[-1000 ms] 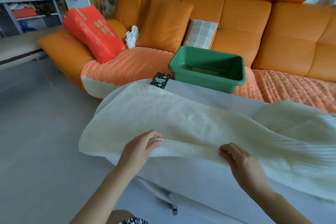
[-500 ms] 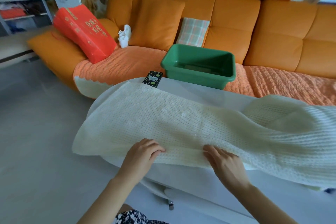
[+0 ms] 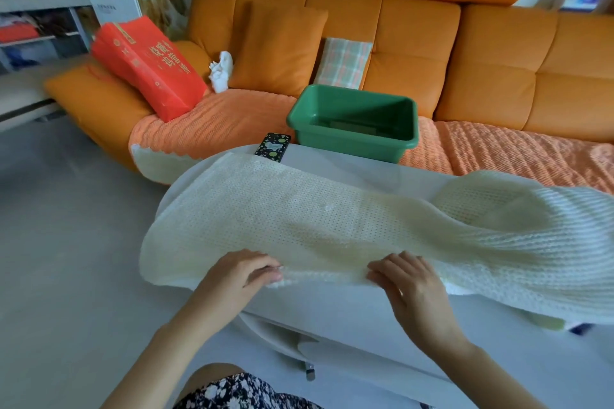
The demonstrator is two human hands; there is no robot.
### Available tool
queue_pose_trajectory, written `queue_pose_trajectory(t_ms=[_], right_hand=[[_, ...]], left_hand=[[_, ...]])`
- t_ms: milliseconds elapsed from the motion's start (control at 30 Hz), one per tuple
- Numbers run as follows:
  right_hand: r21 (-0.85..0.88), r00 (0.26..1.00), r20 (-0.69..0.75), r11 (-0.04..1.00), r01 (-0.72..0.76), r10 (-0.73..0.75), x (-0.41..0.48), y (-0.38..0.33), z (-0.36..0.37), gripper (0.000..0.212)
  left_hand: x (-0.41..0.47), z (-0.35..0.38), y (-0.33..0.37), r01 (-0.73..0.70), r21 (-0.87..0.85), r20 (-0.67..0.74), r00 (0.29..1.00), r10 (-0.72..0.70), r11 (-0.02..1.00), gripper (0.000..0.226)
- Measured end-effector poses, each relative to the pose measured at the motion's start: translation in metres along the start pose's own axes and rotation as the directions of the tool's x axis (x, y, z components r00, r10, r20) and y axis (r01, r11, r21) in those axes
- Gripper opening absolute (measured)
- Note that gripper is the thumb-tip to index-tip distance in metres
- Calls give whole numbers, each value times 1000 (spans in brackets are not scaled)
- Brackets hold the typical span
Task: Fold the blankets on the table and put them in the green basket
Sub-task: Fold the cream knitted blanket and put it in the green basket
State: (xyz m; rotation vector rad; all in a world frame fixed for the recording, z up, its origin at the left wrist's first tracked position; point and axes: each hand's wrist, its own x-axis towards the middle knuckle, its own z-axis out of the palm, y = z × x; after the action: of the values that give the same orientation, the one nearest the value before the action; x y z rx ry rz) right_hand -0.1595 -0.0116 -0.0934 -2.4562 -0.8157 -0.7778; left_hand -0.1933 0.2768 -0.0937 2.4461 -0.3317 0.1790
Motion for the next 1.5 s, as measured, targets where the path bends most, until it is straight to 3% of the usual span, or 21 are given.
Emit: queue_pose_trajectory(t_ms=[100, 167, 200, 267, 333, 400, 433, 567, 667, 767, 833, 900, 1033, 1067, 1133, 1233, 1300, 1400, 1500], right_hand=[[-59, 957, 286, 997, 58, -39, -28, -2, 3, 23], [-68, 912, 409, 998, 12, 17, -46, -1, 4, 30], [-38, 903, 425, 998, -56, 67, -49, -1, 2, 37], [3, 917, 374, 989, -150, 138, -39, 5, -7, 47], [-9, 948, 259, 982, -187, 183, -24, 19, -22, 33], [-140, 976, 118, 976, -166, 182, -7, 48, -38, 17], [-204, 971, 95, 959, -197, 220, 0, 65, -48, 20], [-403, 857, 190, 834, -377, 479, 6, 127, -83, 43], [-472, 817, 249, 802, -367, 521, 1, 148, -92, 34], [-467, 843, 149, 788, -401, 517, 16, 153, -96, 23], [-427, 867, 25, 790, -440, 497, 39, 160, -97, 19], [-403, 889, -69, 802, -440, 453, 67, 173, -94, 16], [-426, 897, -182, 789, -442, 404, 116, 197, -83, 15], [-491, 898, -149, 757, -431, 415, 119, 204, -76, 19], [-625, 866, 57, 694, -357, 497, 111, 215, -58, 27], [-613, 710, 346, 720, -324, 614, 87, 221, -47, 33], [-491, 785, 305, 795, -357, 540, 78, 213, -62, 36], [-248, 945, 88, 925, -287, 316, 41, 180, -95, 28], [-161, 977, 70, 969, -187, 201, -39, 145, -119, 22]], left_hand=[[-17, 4, 2, 75, 84, 251, 963, -94, 994, 49], [-20, 16, 8, 66, 107, 231, 969, -89, 992, 61], [-18, 22, 12, 58, 108, 194, 978, -78, 992, 55], [-8, 33, 24, 20, 115, 121, 992, -34, 993, 33], [4, 46, 39, -46, 87, 51, 998, 41, 995, 27], [17, 60, 60, -102, 53, 44, 994, 100, 993, 27], [24, 70, 72, -139, 40, 55, 989, 137, 989, 28], [36, 120, 120, -298, 13, 46, 954, 297, 954, 35], [46, 154, 139, -363, 105, 92, 931, 354, 926, 44], [54, 173, 141, -302, 133, 81, 952, 294, 944, 61], [55, 175, 137, -240, 96, 48, 970, 236, 966, 47], [57, 174, 130, -217, 29, 35, 976, 216, 976, 18], [61, 163, 121, -162, -176, -33, 987, 158, 971, 29], [61, 162, 117, -143, -201, -22, 990, 141, 969, 32], [59, 162, 110, -138, -206, 25, 989, 146, 969, 38], [54, 167, 107, -142, -149, 142, 976, 163, 979, 53], [53, 168, 112, -187, -83, 113, 974, 196, 979, 50], [52, 170, 125, -291, 20, 56, 955, 290, 956, 39], [52, 177, 140, -320, 14, 136, 939, 315, 947, 47]])
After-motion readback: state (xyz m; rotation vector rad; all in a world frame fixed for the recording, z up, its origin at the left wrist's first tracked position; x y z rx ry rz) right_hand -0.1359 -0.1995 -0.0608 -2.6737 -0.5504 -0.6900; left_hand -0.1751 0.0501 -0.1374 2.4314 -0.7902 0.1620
